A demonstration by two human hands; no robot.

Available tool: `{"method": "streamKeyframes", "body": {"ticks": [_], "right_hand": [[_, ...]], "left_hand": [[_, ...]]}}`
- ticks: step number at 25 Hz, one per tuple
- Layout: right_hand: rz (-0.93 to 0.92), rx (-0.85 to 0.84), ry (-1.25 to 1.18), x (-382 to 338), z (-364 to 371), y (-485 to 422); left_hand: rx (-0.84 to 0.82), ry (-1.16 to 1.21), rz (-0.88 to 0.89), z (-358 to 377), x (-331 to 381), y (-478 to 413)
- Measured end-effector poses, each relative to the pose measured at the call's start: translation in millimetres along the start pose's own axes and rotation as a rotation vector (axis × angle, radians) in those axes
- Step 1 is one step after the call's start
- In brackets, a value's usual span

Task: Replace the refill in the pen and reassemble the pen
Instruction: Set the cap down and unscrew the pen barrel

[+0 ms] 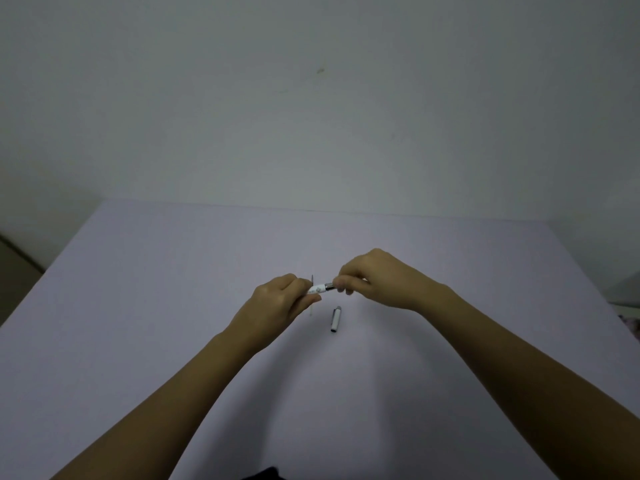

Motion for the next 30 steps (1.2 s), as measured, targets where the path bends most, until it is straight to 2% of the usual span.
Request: {"method": "streamKeyframes", "body": {"ticks": [4, 9, 13, 18, 23, 27, 30], "right_hand": [[-0.069, 0.063, -0.059, -4, -7, 3], [0.018, 0.014, -0.002, 2, 1, -1], [-0.026, 0.075, -0.12, 0, -8, 2], [0.034, -0.043, -0.036, 4, -2, 0], [-0.049, 0.094, -0.104, -4, -10, 2], [0.077, 0.002, -0.112, 0, -4, 2], [0.05, 0.048, -0.137, 0, -5, 1]], "left_hand": [[0.005, 0.01, -0.003, 0, 0, -1], [0.002, 0.023, -0.011, 1, -1, -1], [0.006, 0.022, -0.003, 0, 0, -1], [0.026, 0.063, -0.014, -2, 1, -1], [0.039, 0.116, -0.03, -4, 3, -2], [0.036, 0.13, -0.033, -6, 3, -3], [0.025, 0.136, -0.04, -6, 1, -2]]}}
Point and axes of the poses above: each hand's wrist, its own y-axis away from the middle knuckle, its own z-axis out of the palm, x = y × z, the point moved 6 cm from there along -y, towards the middle knuckle, and after that the axes turned 12 degrees about y, right-handed, at the moved point
